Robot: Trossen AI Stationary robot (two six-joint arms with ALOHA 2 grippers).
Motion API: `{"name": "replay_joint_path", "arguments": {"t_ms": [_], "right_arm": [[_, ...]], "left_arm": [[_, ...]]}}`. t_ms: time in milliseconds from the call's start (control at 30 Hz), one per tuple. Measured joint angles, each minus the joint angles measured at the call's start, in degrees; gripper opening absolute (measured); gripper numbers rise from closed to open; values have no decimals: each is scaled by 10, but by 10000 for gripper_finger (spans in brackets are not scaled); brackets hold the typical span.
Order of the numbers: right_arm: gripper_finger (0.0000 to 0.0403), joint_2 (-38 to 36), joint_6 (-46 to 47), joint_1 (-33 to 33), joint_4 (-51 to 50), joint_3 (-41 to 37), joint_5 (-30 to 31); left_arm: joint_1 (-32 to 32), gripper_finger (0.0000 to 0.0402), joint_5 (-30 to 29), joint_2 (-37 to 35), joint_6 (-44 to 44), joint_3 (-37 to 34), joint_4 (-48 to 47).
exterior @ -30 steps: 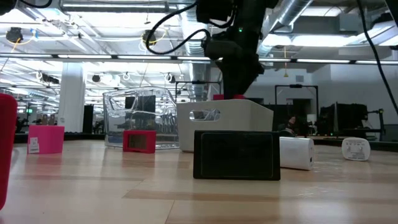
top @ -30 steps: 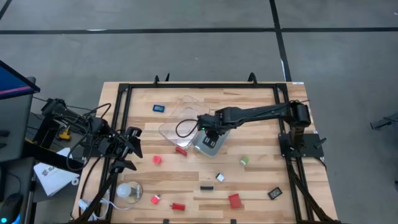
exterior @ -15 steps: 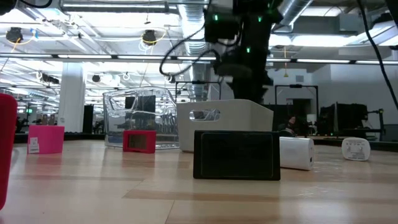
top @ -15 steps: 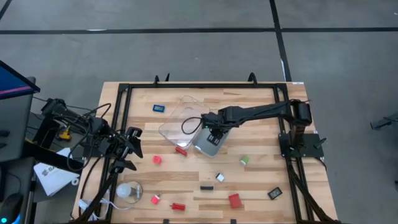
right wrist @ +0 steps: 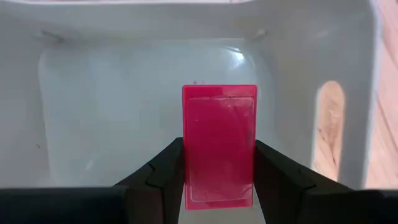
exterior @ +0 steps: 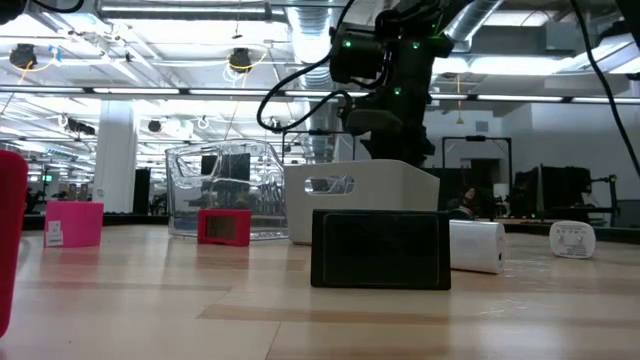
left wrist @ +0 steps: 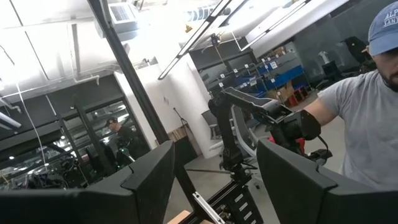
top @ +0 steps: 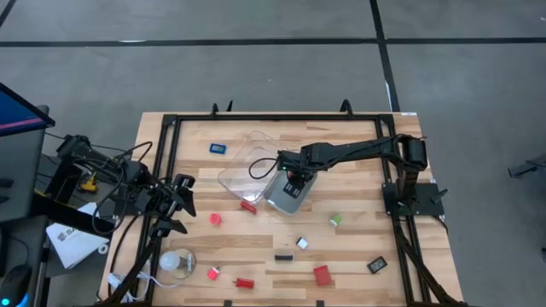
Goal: Pick & Place Office items
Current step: Put the top red digital timer into the gray bin
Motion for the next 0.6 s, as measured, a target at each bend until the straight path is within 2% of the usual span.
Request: {"name": "replay_joint_path", "arguments": {"t_ms": [600], "right_arm": [[182, 0, -12, 7, 11, 0, 4]], "left_arm": [[0, 227, 0, 0, 0, 0, -1]]}}
